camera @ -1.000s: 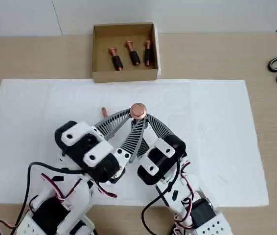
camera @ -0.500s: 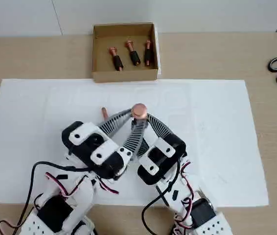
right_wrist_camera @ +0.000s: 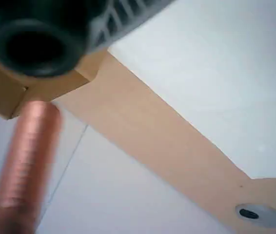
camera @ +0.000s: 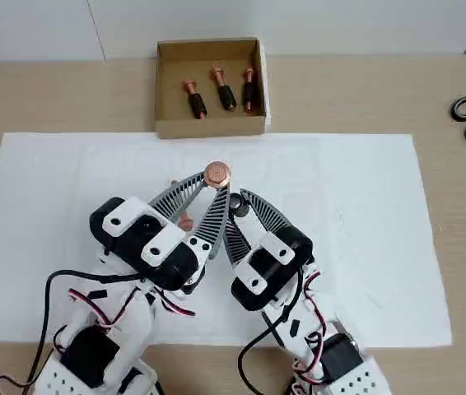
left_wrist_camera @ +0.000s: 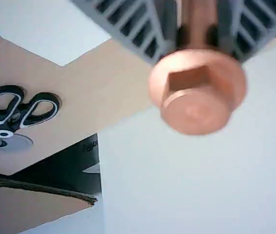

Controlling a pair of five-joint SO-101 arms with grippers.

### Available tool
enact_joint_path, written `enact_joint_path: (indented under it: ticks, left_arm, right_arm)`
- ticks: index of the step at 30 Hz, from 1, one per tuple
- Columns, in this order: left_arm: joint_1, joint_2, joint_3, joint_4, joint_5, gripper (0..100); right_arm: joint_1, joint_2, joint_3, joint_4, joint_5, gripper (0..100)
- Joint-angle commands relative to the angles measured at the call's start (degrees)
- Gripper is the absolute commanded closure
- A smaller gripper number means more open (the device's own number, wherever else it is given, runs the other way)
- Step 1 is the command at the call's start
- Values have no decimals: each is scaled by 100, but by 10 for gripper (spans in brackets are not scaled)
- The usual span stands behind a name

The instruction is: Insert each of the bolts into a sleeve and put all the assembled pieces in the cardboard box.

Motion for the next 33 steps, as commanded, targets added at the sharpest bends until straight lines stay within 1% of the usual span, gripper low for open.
enact_joint_path:
  ticks: [1,9,19,24,27,33]
  left_arm:
    - [185,-70,-127,9,9,994]
    - [264,-70,180,-18,0,994]
    - [290,-70,215,0,18,994]
    - [290,-70,180,9,580,994]
    - [290,-70,207,18,651,994]
    - [290,-70,215,18,651,994]
  right_arm:
    - [31,-127,26,-84,26,995]
    - [31,-127,26,-84,26,995]
    - [31,-127,26,-84,26,995]
    - [31,-127,26,-84,26,995]
    - [31,-127,26,-84,26,995]
    - [303,-127,26,-84,26,995]
